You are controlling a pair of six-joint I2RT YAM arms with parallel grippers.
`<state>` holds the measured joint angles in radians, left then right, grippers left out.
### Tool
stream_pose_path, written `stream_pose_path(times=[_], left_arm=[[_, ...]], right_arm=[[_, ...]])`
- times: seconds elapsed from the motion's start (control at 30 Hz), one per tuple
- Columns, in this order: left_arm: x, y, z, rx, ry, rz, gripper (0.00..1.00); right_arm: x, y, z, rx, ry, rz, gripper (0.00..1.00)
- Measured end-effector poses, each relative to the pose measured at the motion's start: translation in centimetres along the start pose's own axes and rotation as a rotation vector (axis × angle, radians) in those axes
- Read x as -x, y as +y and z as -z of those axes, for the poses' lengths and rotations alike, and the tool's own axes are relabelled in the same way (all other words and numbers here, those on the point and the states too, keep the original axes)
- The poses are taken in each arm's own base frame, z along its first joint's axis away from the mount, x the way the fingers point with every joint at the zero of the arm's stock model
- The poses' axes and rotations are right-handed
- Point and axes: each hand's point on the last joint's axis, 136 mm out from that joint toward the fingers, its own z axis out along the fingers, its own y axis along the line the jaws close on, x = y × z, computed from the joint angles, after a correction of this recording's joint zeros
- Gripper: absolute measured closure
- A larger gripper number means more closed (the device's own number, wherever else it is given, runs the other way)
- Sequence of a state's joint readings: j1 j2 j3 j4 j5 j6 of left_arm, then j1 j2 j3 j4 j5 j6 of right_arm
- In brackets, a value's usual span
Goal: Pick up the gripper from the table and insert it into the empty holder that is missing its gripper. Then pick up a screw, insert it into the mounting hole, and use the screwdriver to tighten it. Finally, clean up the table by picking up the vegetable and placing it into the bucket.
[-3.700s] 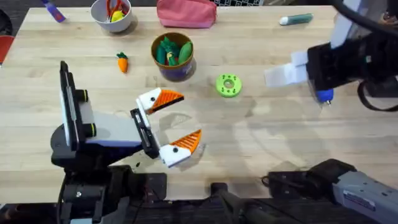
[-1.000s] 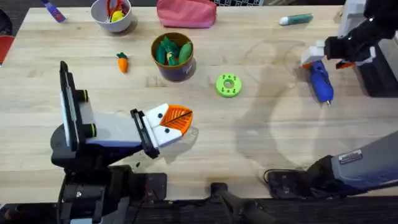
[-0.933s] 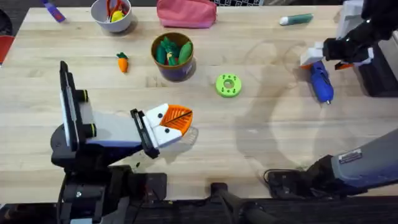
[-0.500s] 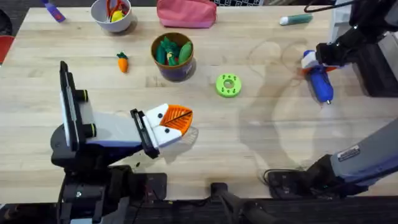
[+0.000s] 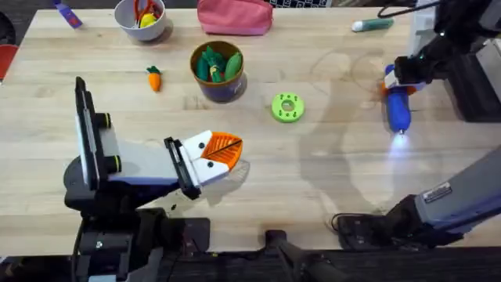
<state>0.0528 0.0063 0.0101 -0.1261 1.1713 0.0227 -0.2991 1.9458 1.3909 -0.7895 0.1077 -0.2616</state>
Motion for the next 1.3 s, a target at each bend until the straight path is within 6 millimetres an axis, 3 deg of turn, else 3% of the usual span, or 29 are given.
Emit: stream_pose_path(times=[0.13, 0.2, 0.4, 0.5, 0.77, 0.97, 1.1, 1.3], left_arm=[[0.0, 0.0, 0.0, 0.000, 0.000, 0.000, 0.981], [0.0, 0.0, 0.0, 0.000, 0.000, 0.000, 0.981], [0.0, 0.0, 0.0, 0.000, 0.000, 0.000, 0.981], [0.0, 0.0, 0.0, 0.000, 0.000, 0.000, 0.981], [0.0, 0.0, 0.0, 0.000, 0.000, 0.000, 0.981], [0.0, 0.0, 0.0, 0.000, 0.000, 0.000, 0.981], [0.0, 0.0, 0.0, 0.000, 0.000, 0.000, 0.981], [0.0, 0.0, 0.0, 0.000, 0.000, 0.000, 0.981]], right_arm=[[0.8, 1.7, 2.2, 0.005, -0.009, 0.011, 0.978], [2.0, 2.6, 4.7, 0.000, -0.066, 0.011, 0.978], [6.9, 6.6, 15.7, 0.047, -0.409, -0.001, 0.978], [7.9, 9.0, 21.0, 0.099, -0.573, -0.003, 0.978], [5.1, 14.7, 32.2, 0.244, -0.850, 0.050, 0.978], [2.0, 19.0, 38.6, 0.395, -1.023, 0.102, 0.978], [0.6, 21.8, 40.1, 0.505, -1.116, 0.122, 0.978], [-1.2, 25.8, 37.5, 0.648, -1.131, 0.125, 0.978]])
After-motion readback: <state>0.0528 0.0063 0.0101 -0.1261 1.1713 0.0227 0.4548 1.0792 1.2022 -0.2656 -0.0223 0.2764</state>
